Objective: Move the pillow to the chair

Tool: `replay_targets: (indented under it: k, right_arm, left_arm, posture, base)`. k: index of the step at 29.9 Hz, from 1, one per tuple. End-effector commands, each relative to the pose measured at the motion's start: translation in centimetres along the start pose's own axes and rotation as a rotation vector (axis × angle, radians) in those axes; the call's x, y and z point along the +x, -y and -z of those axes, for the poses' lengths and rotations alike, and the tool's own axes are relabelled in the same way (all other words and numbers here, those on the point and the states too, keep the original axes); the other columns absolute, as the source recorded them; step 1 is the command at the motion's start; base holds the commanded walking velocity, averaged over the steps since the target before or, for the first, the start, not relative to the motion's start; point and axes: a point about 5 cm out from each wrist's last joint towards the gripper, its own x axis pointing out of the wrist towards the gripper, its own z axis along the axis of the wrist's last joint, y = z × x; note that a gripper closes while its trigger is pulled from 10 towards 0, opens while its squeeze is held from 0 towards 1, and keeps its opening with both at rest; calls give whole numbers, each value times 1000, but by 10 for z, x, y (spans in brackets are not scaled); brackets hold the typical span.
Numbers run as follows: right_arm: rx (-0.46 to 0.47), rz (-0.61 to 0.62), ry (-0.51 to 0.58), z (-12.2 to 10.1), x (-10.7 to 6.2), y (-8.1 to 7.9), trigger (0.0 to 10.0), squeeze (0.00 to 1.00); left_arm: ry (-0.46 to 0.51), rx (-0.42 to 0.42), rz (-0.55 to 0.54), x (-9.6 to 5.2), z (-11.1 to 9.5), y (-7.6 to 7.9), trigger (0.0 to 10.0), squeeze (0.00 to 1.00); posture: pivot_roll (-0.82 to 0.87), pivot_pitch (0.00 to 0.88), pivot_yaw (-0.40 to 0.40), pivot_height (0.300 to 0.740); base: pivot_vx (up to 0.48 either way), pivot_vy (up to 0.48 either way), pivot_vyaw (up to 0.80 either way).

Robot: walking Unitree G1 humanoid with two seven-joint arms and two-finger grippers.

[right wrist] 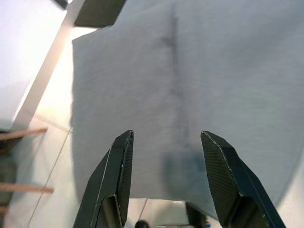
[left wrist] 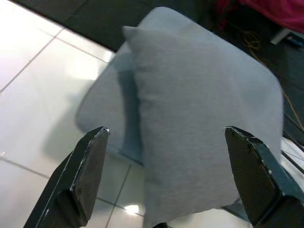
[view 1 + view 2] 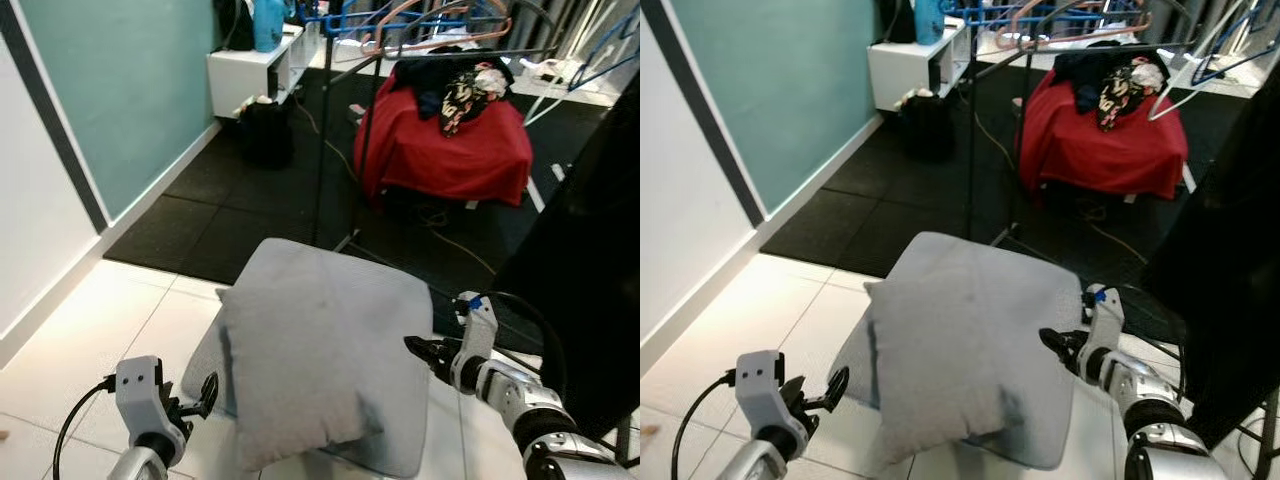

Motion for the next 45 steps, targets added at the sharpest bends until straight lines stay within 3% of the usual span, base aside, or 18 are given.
replay_targets:
  k: [1,15,16,19,20,36,37,38,39,45]
  right_arm:
    - [2,-21,-8,-5,2,-4,10000,0]
    - [29,-25,-40,-7,5,-7,10000,0]
    - [37,-19,-30,-8,5,-7,10000,165]
    - [37,-19,-30,-8,5,-7,10000,165]
    - [42,-15,-23,-10,6,-7,10000,1000]
    - [89,52,9,-10,7,-4,10000,1000]
    - [95,53,11,-10,7,-4,10000,816]
    - [95,53,11,-10,7,-4,10000,816]
    - [102,50,13,-9,8,-5,10000,0]
    - [110,64,19,-10,9,-6,10000,0]
  left_arm:
    - [-3,-6,-25,-3,2,-4,10000,0]
    - [46,-41,-71,-9,-7,-10,10000,0]
    - [57,-40,-73,-10,-12,-11,10000,0]
    - [57,-40,-73,-10,-12,-11,10000,0]
    - [66,-37,-74,-12,-15,-13,10000,0]
    - [88,-28,-69,-15,-28,-17,10000,0]
    - [88,-29,-69,-15,-29,-17,10000,0]
    - [88,-29,-69,-15,-29,-17,10000,0]
    - [88,-29,-68,-15,-29,-18,10000,0]
    - [87,-30,-69,-15,-31,-18,10000,0]
  posture:
    - [-124,99,-37,730]
    - [-110,129,-35,685]
    - [-105,134,-33,680]
    - [-105,134,-33,680]
    - [-100,136,-29,675]
    - [-87,127,-17,615]
    - [-86,128,-16,610]
    - [-86,128,-16,610]
    - [-86,128,-16,605]
    - [-86,129,-16,585]
  base:
    - [0,0,0]
    - [0,0,0]
    - [0,0,0]
    - [0,0,0]
    - [0,0,0]
    - [0,0,0]
    - [0,0,0]
    - [0,0,0]
    - [0,0,0]
    - [0,0,0]
